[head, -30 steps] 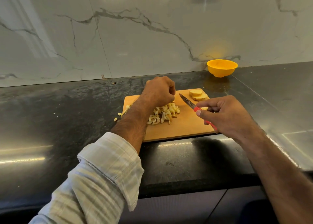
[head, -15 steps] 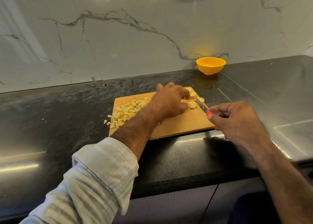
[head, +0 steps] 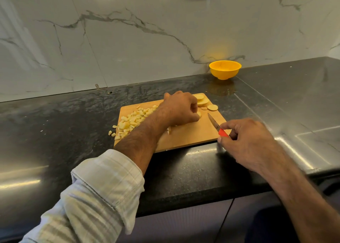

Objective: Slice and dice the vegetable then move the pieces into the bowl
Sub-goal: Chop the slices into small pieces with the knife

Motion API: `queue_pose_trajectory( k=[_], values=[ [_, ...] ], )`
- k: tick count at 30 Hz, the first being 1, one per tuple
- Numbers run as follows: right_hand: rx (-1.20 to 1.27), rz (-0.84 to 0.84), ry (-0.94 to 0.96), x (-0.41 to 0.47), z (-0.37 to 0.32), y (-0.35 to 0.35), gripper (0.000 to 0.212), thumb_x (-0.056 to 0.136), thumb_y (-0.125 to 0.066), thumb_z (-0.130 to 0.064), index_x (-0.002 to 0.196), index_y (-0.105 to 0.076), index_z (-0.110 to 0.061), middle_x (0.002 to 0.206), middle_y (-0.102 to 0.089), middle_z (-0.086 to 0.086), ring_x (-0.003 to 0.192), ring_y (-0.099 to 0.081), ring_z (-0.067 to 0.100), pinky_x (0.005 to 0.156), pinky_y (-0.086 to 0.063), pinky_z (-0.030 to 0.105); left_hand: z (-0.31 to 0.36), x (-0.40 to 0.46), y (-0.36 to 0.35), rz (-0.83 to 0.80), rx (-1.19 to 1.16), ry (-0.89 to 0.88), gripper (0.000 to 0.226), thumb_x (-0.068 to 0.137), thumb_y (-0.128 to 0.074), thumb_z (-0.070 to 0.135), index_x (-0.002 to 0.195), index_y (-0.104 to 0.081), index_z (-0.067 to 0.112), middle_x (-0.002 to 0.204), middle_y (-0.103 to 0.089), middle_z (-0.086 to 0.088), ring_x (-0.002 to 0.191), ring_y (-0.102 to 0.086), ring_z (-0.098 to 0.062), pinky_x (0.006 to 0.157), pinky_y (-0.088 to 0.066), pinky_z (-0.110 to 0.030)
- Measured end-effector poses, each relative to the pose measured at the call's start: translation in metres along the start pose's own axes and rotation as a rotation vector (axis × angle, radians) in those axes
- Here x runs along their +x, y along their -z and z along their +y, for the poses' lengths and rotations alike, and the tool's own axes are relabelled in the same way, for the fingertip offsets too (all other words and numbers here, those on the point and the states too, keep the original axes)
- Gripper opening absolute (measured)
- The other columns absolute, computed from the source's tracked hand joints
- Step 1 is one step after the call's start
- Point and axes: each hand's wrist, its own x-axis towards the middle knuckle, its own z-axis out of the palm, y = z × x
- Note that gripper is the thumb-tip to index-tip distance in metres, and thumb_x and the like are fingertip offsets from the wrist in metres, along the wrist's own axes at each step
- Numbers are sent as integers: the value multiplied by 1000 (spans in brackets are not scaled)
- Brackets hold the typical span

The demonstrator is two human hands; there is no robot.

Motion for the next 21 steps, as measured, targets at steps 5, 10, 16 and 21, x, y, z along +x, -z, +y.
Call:
queue_pose_trajectory(
  k=[5,10,16,21],
  values=[
    [-49,-71,45,9,-19,-15,46,96,-72,-38,141,-60,-34,114,-65,-7,94,-60,9,68,-47,23,-19,-7,11,-17,-66,46,13,92,-79,43,97,-75,32,109,-66,15,108,-55,-10,112,-33,-54],
    [-76,-26,41,23,-29,-19,48,95,-70,-37,142,-60,-35,123,-65,-3,104,-62,16,80,-56,32,-17,-6,9,17,-11,47,15,93,-76,45,100,-74,32,109,-69,12,110,-57,-12,112,-31,-53],
    [-203,-39,84,23,-41,-26,38,97,-65,-32,135,-64,-30,119,-64,-2,101,-60,15,73,-50,27,-17,-6,8,3,-24,54,18,94,-76,43,108,-79,33,117,-69,12,120,-54,-13,113,-31,-55],
    [-286,-89,105,23,-51,-28,29,96,-65,-27,125,-68,-27,106,-61,-4,90,-57,12,61,-43,22,-17,-6,9,-16,-5,47,17,95,-76,43,110,-79,35,121,-67,13,123,-52,-13,113,-32,-54]
  ],
)
